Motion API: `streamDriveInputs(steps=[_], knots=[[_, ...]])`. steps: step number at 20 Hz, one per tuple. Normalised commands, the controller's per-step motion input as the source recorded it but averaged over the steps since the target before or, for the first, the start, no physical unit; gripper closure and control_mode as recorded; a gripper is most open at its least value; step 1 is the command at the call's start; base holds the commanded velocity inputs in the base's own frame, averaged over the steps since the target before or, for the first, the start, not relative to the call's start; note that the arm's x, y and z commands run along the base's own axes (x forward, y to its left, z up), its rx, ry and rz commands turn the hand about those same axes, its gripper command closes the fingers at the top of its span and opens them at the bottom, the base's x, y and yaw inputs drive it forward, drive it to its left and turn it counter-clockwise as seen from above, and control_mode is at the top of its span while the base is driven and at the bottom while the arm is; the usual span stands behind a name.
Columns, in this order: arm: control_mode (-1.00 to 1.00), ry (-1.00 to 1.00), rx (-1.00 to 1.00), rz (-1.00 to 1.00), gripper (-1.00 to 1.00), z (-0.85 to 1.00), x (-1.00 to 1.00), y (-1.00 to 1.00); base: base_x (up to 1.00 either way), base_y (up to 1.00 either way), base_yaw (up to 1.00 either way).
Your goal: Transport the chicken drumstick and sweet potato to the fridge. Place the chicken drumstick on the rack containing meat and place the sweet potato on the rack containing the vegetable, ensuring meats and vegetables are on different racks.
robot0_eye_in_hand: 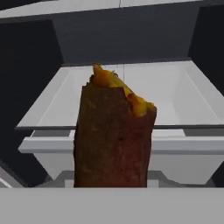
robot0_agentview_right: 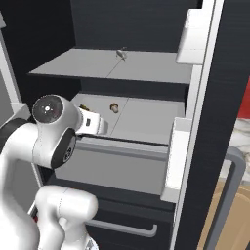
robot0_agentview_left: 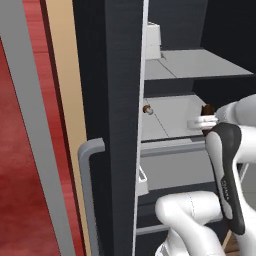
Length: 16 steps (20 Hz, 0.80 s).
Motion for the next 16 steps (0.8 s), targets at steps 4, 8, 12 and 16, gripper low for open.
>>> streamDriveInputs(steps=[4, 8, 12, 16], knots=[[-1.00, 0.08, 0.01, 0.00, 1.00, -0.37, 0.62, -0.16, 0.00, 0.00, 0.00], [-1.00, 0.08, 0.08, 0.00, 1.00, -0.41, 0.61, -0.21, 0.00, 0.00, 0.00], [-1.00, 0.09, 0.10, 0.00, 1.00, -0.41, 0.62, -0.23, 0.00, 0.00, 0.00], [-1.00, 0.08, 0.10, 0.00, 1.00, -0.43, 0.62, -0.17, 0.00, 0.00, 0.00]])
